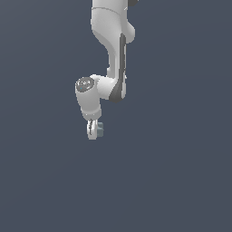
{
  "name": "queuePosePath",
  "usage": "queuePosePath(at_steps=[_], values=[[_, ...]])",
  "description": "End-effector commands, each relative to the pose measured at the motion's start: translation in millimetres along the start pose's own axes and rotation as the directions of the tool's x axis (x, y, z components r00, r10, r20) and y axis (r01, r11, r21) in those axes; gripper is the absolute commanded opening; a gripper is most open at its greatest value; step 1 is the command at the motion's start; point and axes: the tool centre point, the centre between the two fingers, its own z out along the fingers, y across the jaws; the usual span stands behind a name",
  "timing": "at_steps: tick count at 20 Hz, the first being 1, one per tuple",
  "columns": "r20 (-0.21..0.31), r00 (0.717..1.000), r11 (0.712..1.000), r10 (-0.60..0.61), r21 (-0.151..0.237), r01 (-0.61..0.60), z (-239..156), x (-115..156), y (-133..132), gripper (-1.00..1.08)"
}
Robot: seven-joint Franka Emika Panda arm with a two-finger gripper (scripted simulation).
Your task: Pick up the object and move it to a goal position.
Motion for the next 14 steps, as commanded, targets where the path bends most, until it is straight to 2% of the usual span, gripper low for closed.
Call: queuePosePath(at_steps=[1,7,14], values=[[0.0,1.0,1.0,0.0,0.001,0.0,-4.9,-0.6,-2.0,-1.0],[-0.001,1.0,1.0,0.0,0.0,0.0,-30.8,-3.1,-11.4,-1.0],[-0.003,1.0,1.0,0.002,-0.001,-0.002,-84.0,-8.2,-30.9,-1.0]])
